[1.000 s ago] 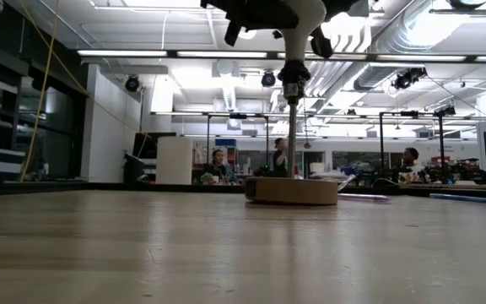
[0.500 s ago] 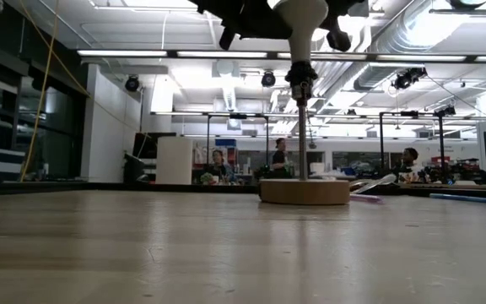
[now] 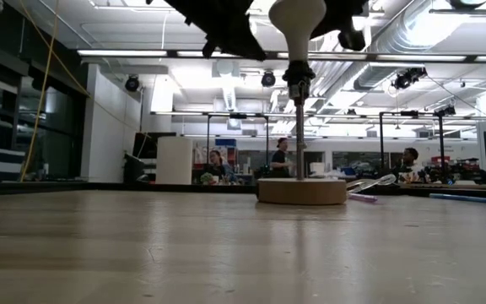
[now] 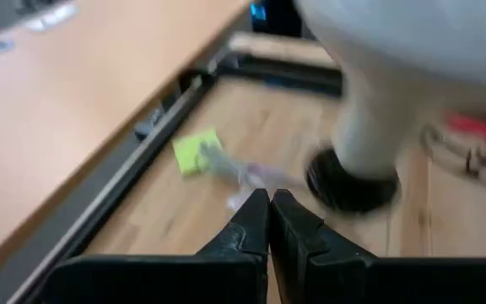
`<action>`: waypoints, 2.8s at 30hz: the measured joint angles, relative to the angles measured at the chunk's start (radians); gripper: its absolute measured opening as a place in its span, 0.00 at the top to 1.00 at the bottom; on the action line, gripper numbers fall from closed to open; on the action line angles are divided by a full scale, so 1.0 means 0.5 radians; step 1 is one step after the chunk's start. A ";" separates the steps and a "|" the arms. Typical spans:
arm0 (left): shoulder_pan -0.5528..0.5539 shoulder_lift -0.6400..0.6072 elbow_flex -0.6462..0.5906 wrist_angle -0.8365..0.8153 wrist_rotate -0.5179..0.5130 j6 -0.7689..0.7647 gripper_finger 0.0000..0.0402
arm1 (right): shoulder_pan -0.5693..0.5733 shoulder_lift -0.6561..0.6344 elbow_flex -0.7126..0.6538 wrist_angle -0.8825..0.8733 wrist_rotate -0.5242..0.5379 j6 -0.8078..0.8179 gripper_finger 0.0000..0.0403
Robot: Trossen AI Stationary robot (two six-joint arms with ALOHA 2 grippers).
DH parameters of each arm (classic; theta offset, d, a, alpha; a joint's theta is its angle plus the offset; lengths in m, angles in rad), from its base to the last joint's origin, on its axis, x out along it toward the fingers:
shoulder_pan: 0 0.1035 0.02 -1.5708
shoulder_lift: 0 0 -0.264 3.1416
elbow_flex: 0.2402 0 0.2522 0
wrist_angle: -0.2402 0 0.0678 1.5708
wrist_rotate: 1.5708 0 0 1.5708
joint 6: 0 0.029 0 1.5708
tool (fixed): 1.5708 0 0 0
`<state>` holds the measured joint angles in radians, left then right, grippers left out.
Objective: Screw lightbulb
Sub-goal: Insert the light bulb into the lamp
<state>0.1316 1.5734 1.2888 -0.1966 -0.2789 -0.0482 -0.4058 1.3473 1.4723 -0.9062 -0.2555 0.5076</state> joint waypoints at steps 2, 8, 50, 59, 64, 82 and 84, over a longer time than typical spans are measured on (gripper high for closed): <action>0.010 0.000 0.000 -0.155 0.010 0.028 1.00 | -0.044 -0.039 0.003 -0.150 0.059 -0.077 1.00; 0.023 -0.021 -0.090 -0.327 0.082 0.086 1.00 | -0.110 -0.172 0.004 -0.730 0.287 -0.329 1.00; 0.026 -1.955 -1.408 0.720 -0.229 -0.774 1.00 | 0.398 -1.447 -1.281 0.805 0.793 -0.057 1.00; 0.026 -1.803 -1.408 0.739 -0.353 -0.913 1.00 | 0.398 -1.512 -1.281 0.803 0.533 -0.088 1.00; 0.026 -1.658 -1.407 0.671 -0.356 -0.918 1.00 | 0.397 -1.463 -1.315 0.529 0.618 0.097 1.00; 0.026 -1.315 -1.408 0.082 -0.130 -1.120 1.00 | 0.264 -0.651 -2.213 1.656 0.720 1.133 1.00; 0.026 -1.315 -1.407 0.084 -0.130 -1.115 1.00 | 0.237 -0.515 -2.184 1.721 0.719 1.149 1.00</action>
<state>0.1444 0.9157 0.5854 -0.1546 -0.3439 -0.6056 -0.2875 1.0896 0.3802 -0.0459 0.1039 1.0821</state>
